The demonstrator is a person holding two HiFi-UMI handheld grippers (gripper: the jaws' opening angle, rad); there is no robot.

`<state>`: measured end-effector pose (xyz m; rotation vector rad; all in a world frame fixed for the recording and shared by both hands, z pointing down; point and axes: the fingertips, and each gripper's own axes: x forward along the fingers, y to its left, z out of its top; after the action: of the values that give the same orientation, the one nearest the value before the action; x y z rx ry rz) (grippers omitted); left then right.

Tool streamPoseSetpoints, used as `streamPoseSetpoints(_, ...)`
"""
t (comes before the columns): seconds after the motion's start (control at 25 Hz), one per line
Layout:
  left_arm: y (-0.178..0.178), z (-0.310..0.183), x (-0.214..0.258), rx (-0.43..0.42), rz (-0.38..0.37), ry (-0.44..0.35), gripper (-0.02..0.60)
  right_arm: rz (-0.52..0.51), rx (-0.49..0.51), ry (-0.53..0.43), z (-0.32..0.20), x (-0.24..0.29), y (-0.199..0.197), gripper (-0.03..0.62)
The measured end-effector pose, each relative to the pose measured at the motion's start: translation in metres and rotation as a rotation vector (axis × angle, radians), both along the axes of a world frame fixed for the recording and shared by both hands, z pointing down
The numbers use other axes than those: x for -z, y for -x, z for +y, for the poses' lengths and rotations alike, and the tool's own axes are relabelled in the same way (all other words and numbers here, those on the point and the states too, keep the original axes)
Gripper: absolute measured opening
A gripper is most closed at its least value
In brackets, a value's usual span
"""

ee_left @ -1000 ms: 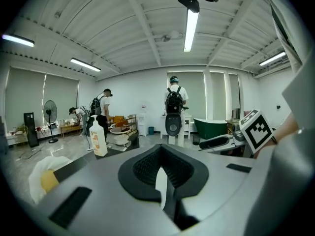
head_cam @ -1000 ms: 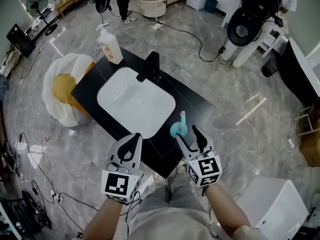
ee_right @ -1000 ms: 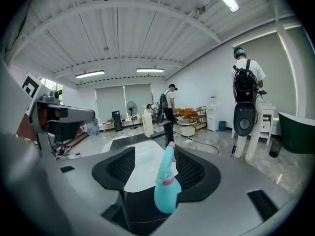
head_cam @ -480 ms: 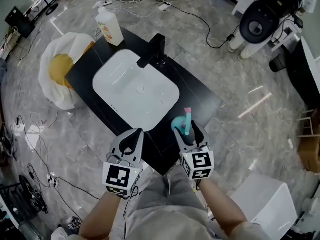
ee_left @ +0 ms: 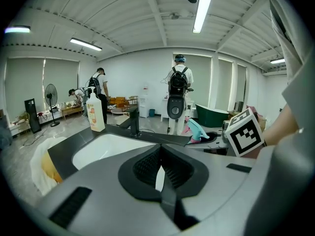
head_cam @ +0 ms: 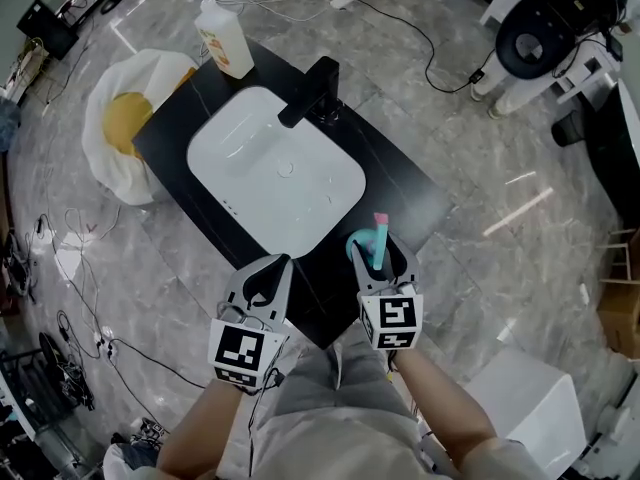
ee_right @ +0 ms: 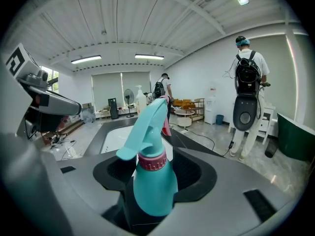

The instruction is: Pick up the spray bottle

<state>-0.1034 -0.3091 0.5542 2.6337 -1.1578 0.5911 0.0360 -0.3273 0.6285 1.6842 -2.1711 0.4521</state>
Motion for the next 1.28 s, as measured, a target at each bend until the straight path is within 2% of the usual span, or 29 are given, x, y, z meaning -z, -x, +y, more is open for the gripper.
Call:
streamPoseSetpoints(0.12,0.003,0.000,0.000,0.006,-0.013,0.002,0.017,0.002,0.027,-0.001,-0.002,0.003,0.000,0.241)
streamPoseSetpoints(0.36,0.011,-0.010,0.013,0.075,-0.009,-0.021,0.017,-0.018,0.096,-0.024,-0.008,0.021,0.003,0.215)
streamPoseSetpoints(0.6,0.018,-0.018,0.046,0.116,0.004,-0.077,0.017,-0.050,0.176,-0.058,-0.009,0.068,0.012,0.195)
streamPoseSetpoints(0.84,0.022,-0.024,0.096,0.135,0.019,-0.174,0.017,-0.068,0.252,-0.154,-0.009,0.147,0.018,0.180)
streamPoseSetpoints(1.04,0.021,-0.026,0.146,0.111,0.009,-0.286,0.017,-0.063,0.311,-0.240,-0.007,0.210,0.023,0.175)
streamPoseSetpoints(1.28,0.032,-0.019,0.207,0.143,0.022,-0.394,0.017,-0.095,0.376,-0.348,-0.001,0.287,0.031,0.174)
